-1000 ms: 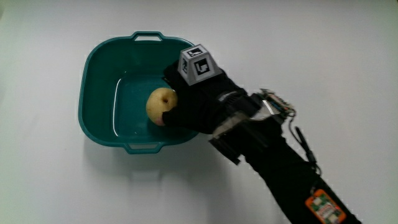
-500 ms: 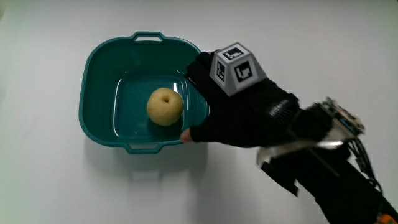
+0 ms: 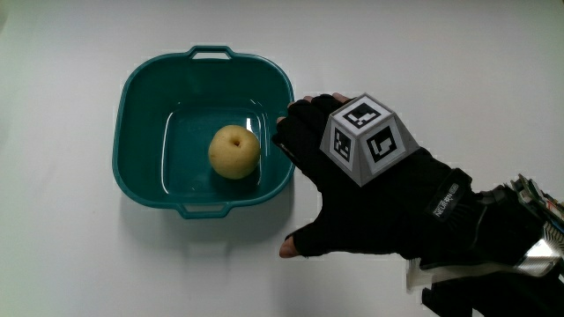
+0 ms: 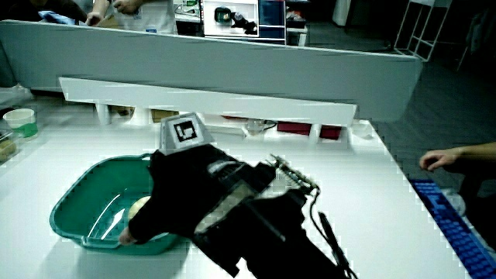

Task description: Place pear into plate

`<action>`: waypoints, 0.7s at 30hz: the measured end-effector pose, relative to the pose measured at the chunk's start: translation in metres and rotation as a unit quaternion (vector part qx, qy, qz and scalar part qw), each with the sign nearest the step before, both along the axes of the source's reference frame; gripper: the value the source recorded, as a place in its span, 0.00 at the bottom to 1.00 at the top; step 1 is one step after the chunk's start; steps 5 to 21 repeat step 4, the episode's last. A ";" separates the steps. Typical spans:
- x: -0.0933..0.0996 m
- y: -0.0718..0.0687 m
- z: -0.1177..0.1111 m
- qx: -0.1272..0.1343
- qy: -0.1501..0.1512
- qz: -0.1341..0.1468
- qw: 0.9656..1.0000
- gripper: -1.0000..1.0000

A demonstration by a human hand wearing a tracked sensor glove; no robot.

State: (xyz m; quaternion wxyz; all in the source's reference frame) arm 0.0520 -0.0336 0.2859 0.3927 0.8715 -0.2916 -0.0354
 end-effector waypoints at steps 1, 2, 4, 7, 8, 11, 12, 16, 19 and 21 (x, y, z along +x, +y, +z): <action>0.000 0.000 -0.001 0.002 0.003 -0.001 1.000 0.00; 0.000 0.001 -0.002 0.004 0.002 -0.002 1.000 0.00; 0.000 0.000 -0.001 0.003 0.003 -0.002 1.000 0.00; 0.000 0.000 -0.001 0.003 0.003 -0.002 1.000 0.00; 0.000 0.000 -0.001 0.003 0.003 -0.002 1.000 0.00; 0.000 0.000 -0.001 0.003 0.003 -0.002 1.000 0.00; 0.000 0.000 -0.001 0.003 0.003 -0.002 1.000 0.00; 0.000 0.000 -0.001 0.003 0.003 -0.002 1.000 0.00; 0.000 0.000 -0.001 0.003 0.003 -0.002 1.000 0.00; 0.000 0.000 -0.001 0.003 0.003 -0.002 1.000 0.00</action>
